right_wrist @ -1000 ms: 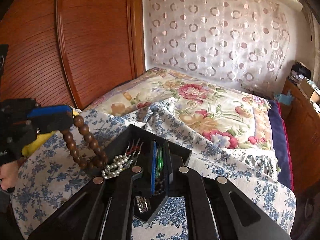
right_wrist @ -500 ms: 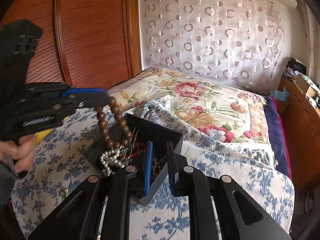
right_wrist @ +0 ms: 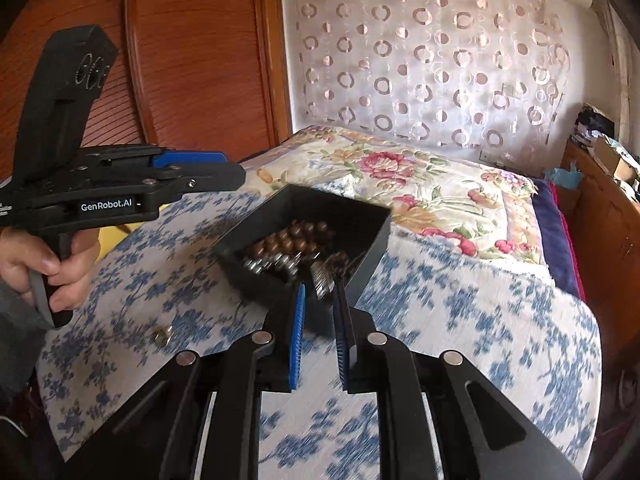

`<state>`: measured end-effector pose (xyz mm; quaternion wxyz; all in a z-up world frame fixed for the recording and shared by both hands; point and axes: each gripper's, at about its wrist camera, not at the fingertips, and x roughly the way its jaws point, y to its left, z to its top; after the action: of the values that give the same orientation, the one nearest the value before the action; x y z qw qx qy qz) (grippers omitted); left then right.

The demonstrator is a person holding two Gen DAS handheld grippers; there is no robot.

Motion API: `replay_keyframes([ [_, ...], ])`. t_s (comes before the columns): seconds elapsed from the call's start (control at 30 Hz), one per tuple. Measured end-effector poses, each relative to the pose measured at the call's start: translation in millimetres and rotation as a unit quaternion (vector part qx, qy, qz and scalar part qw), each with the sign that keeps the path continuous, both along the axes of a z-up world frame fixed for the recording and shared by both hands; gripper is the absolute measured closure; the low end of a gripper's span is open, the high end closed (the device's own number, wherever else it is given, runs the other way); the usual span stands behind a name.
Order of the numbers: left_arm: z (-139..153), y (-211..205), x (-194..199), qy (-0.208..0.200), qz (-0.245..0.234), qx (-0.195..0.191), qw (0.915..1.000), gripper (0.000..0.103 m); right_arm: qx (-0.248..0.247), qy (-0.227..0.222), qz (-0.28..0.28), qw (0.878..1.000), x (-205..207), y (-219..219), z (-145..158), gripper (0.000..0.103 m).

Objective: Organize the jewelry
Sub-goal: 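Lower the bracelet and pendant into the black box and open both tools, then grasp the gold ring from the bedcover with the left tool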

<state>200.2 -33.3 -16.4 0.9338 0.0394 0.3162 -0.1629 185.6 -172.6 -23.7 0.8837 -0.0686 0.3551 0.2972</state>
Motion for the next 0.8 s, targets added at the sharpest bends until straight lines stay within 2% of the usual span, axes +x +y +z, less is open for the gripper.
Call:
replay_keyframes([
  [0.13, -13.6, 4.7, -17.7, 0.014, -0.001, 0.003, 0.9999, 0.053, -0.001, 0.012, 0.007, 1.0, -17.1, 4.4, -8.1, 0.087],
  [0.2, -20.3, 8.2, -24.7, 0.022, 0.001, 0.006, 0.9997, 0.052, -0.002, 0.022, 0.011, 1.0, -24.2, 6.7, -14.2, 0.08],
  [0.3, -32.4, 13.4, -36.0, 0.034, 0.002, 0.006, 0.9994, 0.036, -0.005, 0.036, 0.019, 0.999, -33.9, 11.3, -24.7, 0.077],
  [0.47, -49.8, 21.4, -49.1, 0.058, 0.007, 0.018, 0.9981, 0.034, -0.015, 0.067, 0.035, 0.997, -44.9, 18.0, -44.8, 0.077],
  [0.63, -66.0, 28.0, -62.4, 0.081, 0.011, 0.022, 0.9964, 0.031, -0.027, 0.077, 0.052, 0.995, -54.3, 26.0, -54.7, 0.077],
  [0.8, -78.8, 29.9, -74.3, 0.098, 0.012, 0.031, 0.9946, 0.023, -0.046, 0.08, 0.064, 0.994, -60.6, 32.5, -60.0, 0.077],
])
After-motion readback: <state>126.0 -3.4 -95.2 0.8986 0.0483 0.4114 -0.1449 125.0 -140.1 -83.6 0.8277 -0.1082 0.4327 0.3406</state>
